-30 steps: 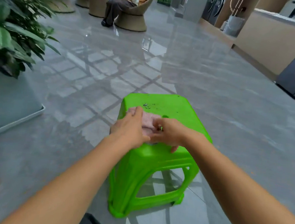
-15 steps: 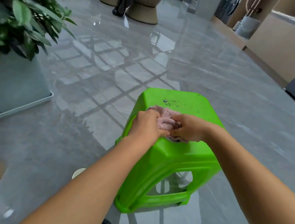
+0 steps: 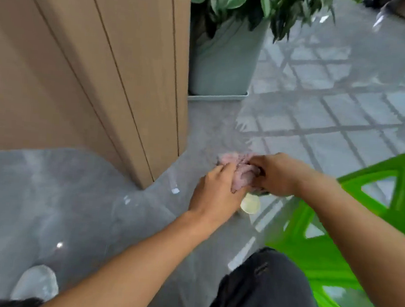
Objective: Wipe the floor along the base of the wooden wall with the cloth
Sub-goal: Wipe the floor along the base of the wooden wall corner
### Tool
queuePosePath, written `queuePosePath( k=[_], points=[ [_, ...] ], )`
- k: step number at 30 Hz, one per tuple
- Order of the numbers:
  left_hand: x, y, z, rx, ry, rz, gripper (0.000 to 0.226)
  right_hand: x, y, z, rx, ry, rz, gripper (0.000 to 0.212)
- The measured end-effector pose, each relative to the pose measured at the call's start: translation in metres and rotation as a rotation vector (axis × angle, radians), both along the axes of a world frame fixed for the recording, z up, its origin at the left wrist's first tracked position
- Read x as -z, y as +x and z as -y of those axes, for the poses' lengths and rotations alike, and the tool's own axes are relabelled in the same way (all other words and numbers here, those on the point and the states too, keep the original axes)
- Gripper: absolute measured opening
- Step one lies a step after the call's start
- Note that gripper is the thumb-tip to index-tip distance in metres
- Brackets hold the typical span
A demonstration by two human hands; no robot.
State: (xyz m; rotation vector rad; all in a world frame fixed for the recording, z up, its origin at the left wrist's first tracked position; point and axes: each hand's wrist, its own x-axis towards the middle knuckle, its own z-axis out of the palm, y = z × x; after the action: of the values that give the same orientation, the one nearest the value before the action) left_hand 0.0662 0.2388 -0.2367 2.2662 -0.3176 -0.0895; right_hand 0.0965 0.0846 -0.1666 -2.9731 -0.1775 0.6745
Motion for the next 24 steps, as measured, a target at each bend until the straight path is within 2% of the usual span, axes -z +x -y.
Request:
queuePosePath(
  k=[3, 8, 10, 13, 15, 17, 20, 22, 24],
  points=[
    [0.076, 0.001, -0.067, -0.174, 0.149, -0.129, 0.052, 0.080, 0.024, -0.074, -0.149, 0.003, -0.094, 0.043],
    [0.184, 0.006, -0.121, -0.292, 0.169, -0.295, 0.046, 0.201, 0.037, -0.139, -0.208, -0.038, -0.127, 0.044],
    [0.217, 0.017, -0.129, -0.314, 0.207, -0.297, 0.045, 0.241, 0.042, -0.151, -0.161, -0.042, -0.108, 0.040],
    [0.248, 0.042, -0.131, -0.295, 0.199, -0.279, 0.041, 0.284, 0.056, -0.156, -0.012, 0.006, 0.042, 0.030],
    [0.261, 0.049, -0.138, -0.259, 0.164, -0.302, 0.045, 0.307, 0.060, -0.159, 0.106, 0.027, 0.169, 0.044],
    [0.270, 0.038, -0.159, -0.285, 0.192, -0.246, 0.057, 0.324, 0.060, -0.167, 0.179, 0.097, 0.226, 0.064],
    [0.297, 0.003, -0.206, -0.450, 0.406, -0.080, 0.061, 0.350, 0.069, -0.194, 0.236, 0.294, 0.139, 0.075],
    [0.318, -0.017, -0.226, -0.527, 0.547, -0.088, 0.072, 0.367, 0.075, -0.214, 0.316, 0.339, 0.112, 0.075],
    [0.335, -0.029, -0.230, -0.535, 0.637, -0.129, 0.084, 0.385, 0.071, -0.223, 0.305, 0.286, 0.185, 0.078]
  ],
)
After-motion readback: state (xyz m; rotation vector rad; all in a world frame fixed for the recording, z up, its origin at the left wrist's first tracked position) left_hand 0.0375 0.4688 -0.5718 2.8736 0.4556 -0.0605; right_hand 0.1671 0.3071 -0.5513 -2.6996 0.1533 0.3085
